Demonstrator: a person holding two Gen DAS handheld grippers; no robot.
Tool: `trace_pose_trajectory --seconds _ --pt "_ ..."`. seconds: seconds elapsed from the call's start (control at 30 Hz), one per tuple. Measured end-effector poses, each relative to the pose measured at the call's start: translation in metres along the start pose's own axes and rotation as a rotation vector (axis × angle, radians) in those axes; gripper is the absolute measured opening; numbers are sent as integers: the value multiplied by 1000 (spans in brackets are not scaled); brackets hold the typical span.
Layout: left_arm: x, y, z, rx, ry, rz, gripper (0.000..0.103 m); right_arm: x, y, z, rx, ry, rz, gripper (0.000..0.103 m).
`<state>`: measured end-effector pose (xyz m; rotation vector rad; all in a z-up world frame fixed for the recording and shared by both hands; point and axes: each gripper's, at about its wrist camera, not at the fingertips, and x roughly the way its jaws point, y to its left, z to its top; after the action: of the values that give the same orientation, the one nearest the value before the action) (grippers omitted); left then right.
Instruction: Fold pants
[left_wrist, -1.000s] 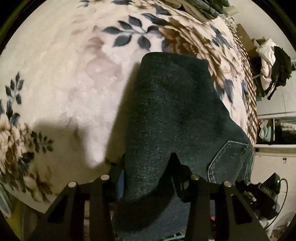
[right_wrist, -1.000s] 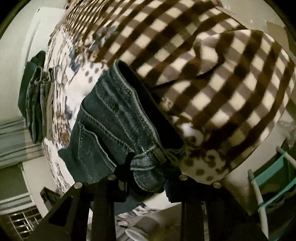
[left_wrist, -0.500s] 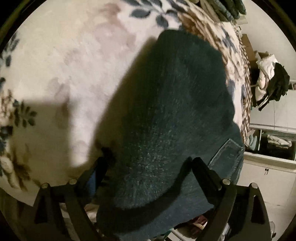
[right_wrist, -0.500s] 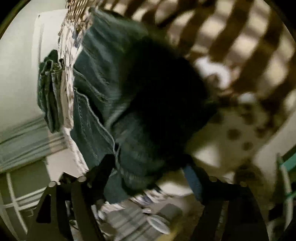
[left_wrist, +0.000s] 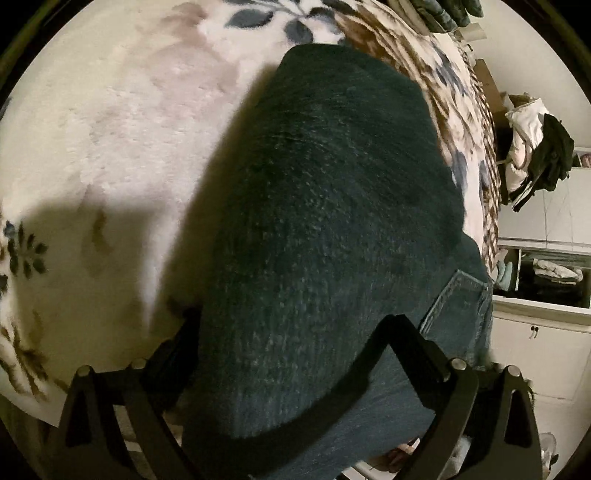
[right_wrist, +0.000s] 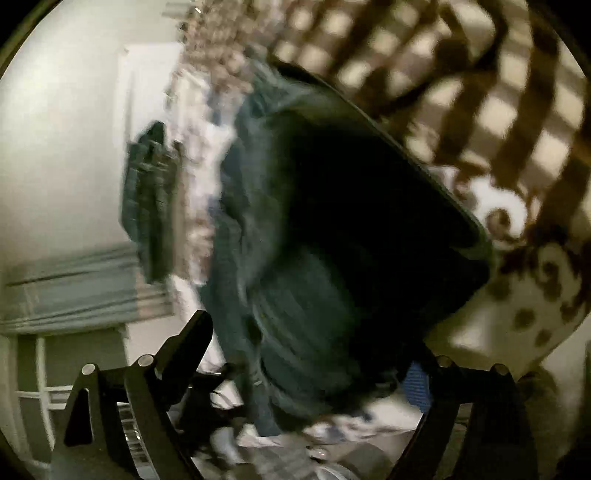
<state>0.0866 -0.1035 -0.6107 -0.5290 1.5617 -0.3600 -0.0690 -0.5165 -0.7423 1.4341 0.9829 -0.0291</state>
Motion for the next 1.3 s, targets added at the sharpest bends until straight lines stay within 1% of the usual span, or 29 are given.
trace_pose_trajectory --seconds 0.03,0.07,0.17,0.2,0.23,0.27,0.3,0.33,0.37,0.4,0.43,0.5,0.53,0.7,0.87,0.93,0.97,1.1,1.13,1.17,1.23,1.27,1.3 --pt "1 -2 1 1 1 1 101 7 -7 2 8 16 -7 93" --pt "2 -3 2 1 1 0 102 11 -11 3 10 9 15 93" --pt "5 -5 4 -4 3 4 102 14 -5 2 11 10 20 93" --pt "5 -5 4 -8 1 7 102 14 -4 1 4 2 19 91" --pt "5 -5 4 -9 -3 7 102 15 -1 -2 0 -12 15 81" --pt "4 -6 4 -5 -8 5 102 15 0 -5 0 -29 -7 74" --pt "3 -8 4 6 -18 3 96 14 0 -7 1 -38 -17 62" --pt "0 -9 3 16 -35 11 81 13 -1 -9 10 -49 -12 55" --pt "-4 -10 2 22 -55 13 73 11 0 -12 19 -59 -10 52" --pt "-9 -9 0 26 -75 9 55 9 1 -12 18 -62 -12 47" --pt "-16 -7 -3 27 -94 -3 42 7 5 -14 11 -66 -19 45" --pt "-25 -8 -8 33 -119 -17 34 7 14 -18 -5 -68 -42 42" --pt "-29 -10 -10 40 -130 -18 31 8 18 -20 -8 -69 -49 41" --pt "-48 -18 -15 28 -160 -33 27 4 48 -28 -35 -72 -79 37" --pt "-83 -33 -24 23 -188 -46 26 -5 84 -35 -77 -62 -84 36" --pt "-100 -42 -24 18 -195 -50 26 -31 93 -14 -93 -56 -78 35" --pt "-112 -48 -23 20 -201 -50 26 -38 107 -9 -103 -52 -73 35" --pt "-148 -72 -5 34 -227 -55 26 -54 156 -5 -152 -47 -54 35" --pt "-156 -77 1 39 -235 -59 26 -55 175 -3 -172 -48 -45 35" --pt "-165 -82 9 44 -245 -64 26 -55 192 2 -187 -51 -37 35" --pt "-182 -92 27 54 -265 -74 26 -63 213 1 -213 -59 -22 35" --pt "-190 -97 38 59 -276 -80 26 -60 233 7 -229 -65 -13 35" --pt "-199 -101 50 66 -287 -84 26 -58 243 11 -237 -69 -6 35"
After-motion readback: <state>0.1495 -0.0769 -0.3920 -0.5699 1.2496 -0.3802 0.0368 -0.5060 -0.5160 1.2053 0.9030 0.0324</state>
